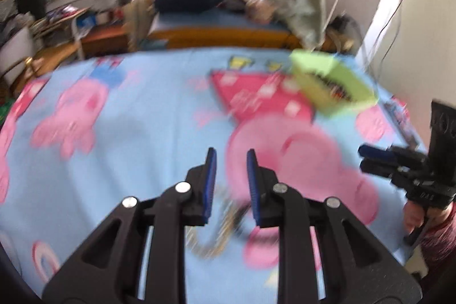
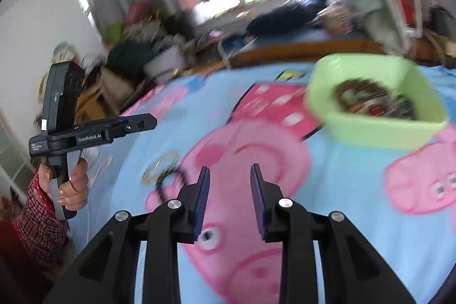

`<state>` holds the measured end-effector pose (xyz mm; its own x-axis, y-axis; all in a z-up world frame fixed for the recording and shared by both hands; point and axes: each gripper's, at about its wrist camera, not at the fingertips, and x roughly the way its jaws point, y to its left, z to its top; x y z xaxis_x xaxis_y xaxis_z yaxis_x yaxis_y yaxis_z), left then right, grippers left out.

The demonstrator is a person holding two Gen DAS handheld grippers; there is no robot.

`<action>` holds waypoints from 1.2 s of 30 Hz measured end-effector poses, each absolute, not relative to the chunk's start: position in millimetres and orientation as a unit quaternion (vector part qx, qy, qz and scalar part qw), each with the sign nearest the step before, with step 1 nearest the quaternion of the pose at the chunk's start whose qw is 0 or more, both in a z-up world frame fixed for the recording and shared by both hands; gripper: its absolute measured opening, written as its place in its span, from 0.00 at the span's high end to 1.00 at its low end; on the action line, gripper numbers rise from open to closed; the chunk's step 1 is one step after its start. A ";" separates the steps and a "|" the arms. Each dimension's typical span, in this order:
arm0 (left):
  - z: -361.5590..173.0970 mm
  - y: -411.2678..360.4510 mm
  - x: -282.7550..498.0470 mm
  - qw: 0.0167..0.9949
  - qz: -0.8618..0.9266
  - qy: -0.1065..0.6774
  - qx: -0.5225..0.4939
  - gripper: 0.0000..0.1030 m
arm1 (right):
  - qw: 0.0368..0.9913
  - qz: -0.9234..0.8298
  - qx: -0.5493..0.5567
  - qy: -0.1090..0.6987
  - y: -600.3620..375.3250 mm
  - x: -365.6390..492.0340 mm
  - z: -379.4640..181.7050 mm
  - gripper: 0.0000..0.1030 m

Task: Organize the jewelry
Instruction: 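Grasp the gold bead bracelet with the left tool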

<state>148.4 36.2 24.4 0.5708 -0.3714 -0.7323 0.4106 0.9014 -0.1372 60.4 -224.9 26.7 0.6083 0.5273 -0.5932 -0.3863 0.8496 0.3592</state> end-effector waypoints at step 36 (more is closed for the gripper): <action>-33.6 88.8 55.7 0.859 -0.227 0.458 -0.004 0.93 | 0.821 0.380 -0.055 0.423 -60.4 27.3 3.5 1.00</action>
